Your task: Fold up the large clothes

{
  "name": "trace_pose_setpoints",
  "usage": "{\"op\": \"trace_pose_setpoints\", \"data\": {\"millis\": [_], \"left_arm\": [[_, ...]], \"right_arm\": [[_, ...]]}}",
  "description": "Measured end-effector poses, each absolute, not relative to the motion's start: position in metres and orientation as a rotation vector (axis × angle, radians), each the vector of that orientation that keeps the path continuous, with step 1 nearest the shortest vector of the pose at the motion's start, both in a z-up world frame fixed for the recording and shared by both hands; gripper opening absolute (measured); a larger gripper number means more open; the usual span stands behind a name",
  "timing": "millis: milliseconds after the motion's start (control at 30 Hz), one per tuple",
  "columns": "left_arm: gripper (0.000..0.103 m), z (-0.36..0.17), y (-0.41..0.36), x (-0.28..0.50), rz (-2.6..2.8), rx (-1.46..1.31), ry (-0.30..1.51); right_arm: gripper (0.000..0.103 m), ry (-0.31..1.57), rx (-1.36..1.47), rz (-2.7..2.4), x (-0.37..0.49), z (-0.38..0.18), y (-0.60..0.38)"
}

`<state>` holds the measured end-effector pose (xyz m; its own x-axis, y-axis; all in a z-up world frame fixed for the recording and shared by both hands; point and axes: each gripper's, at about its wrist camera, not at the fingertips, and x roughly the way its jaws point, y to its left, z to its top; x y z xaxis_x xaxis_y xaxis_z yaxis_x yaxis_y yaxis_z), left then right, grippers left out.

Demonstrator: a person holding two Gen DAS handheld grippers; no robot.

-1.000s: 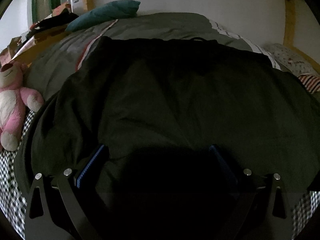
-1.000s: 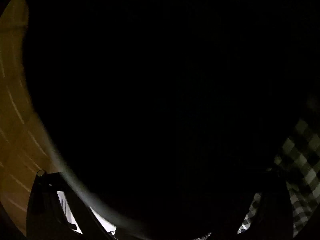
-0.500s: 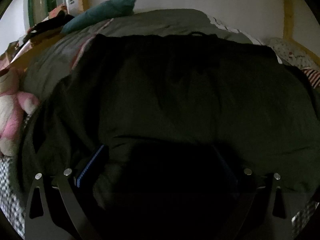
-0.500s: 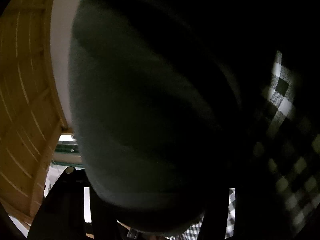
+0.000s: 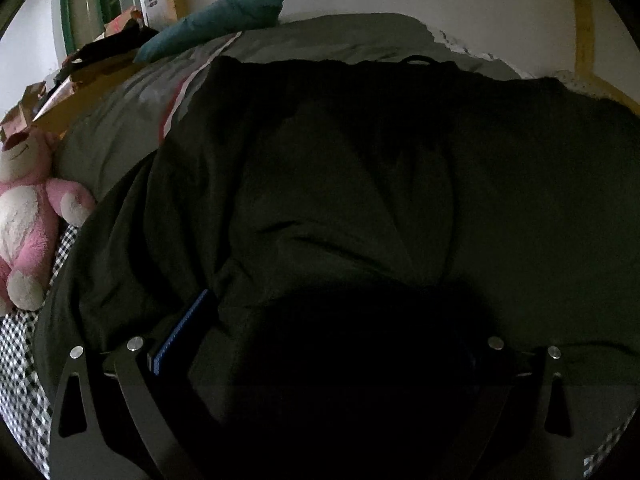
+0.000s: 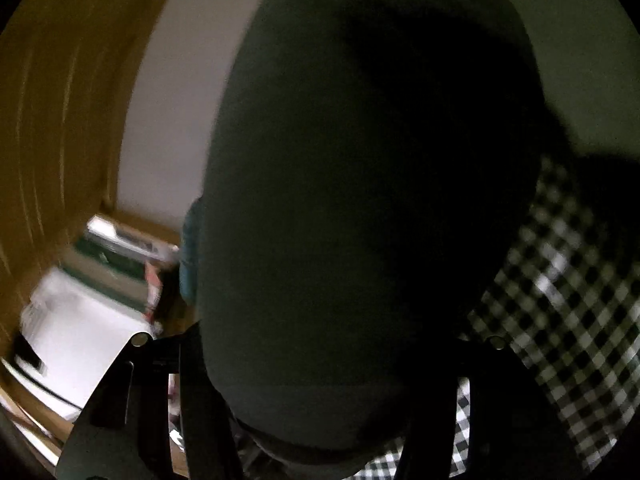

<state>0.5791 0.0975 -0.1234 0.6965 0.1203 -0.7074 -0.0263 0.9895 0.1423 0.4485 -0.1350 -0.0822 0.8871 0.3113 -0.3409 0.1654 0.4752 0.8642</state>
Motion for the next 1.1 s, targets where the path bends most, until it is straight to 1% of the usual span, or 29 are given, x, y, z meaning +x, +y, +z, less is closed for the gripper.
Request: {"op": "trace_pose_setpoints", "data": {"millis": [67,100,133,200,233,300,333,367,400,500,633,767,833,900,967,1033,1100], "left_arm": [[0.099,-0.123,0.097,0.579,0.086,0.126,0.807],[0.097,-0.120,0.097,0.574,0.086,0.126,0.813],[0.097,-0.108,0.101,0.568,0.080,0.125,0.801],[0.097,-0.069,0.120,0.540,0.153,0.088,0.630],[0.098,-0.060,0.127,0.538,0.184,0.095,0.615],[0.098,-0.070,0.130,0.557,0.144,0.144,0.744],[0.098,-0.092,0.128,0.573,0.089,0.169,0.859],[0.098,-0.111,0.124,0.581,0.058,0.195,0.873],[0.098,-0.115,0.122,0.582,0.061,0.211,0.850],[0.098,-0.117,0.121,0.584,0.077,0.194,0.863],[0.098,-0.116,0.121,0.582,0.072,0.205,0.845],[0.098,-0.118,0.121,0.579,0.069,0.220,0.853],[0.098,-0.117,0.119,0.575,0.068,0.248,0.857],[0.097,-0.107,0.123,0.568,0.054,0.272,0.852],[0.098,-0.090,0.139,0.551,0.066,0.221,0.791],[0.098,-0.079,0.158,0.542,0.108,0.184,0.778],[0.099,-0.074,0.165,0.536,0.135,0.221,0.776]], "right_arm": [[0.051,0.477,0.982,0.083,0.456,-0.063,-0.121],[0.051,0.460,0.937,0.088,0.455,-0.052,-0.118],[0.051,0.448,0.903,0.093,0.456,-0.043,-0.115],[0.051,0.439,0.864,0.102,0.458,-0.030,-0.101],[0.051,0.439,0.847,0.098,0.462,-0.026,-0.099],[0.051,0.447,0.837,0.073,0.475,-0.019,-0.090],[0.051,0.455,0.838,0.052,0.474,-0.015,-0.086],[0.051,0.469,0.836,0.036,0.481,-0.012,-0.081],[0.051,0.477,0.811,0.022,0.487,-0.006,-0.073],[0.051,0.465,0.654,-0.013,0.487,0.007,-0.043],[0.051,0.475,0.529,-0.023,0.496,0.029,-0.011],[0.051,0.454,0.296,-0.001,0.504,0.064,0.034],[0.051,0.447,0.176,0.023,0.496,0.066,0.071],[0.051,0.440,0.023,0.043,0.499,0.072,0.101],[0.051,0.434,-0.079,0.078,0.503,0.072,0.123],[0.051,0.422,-0.156,0.092,0.505,0.073,0.142],[0.051,0.416,-0.201,0.105,0.509,0.077,0.157]]}}
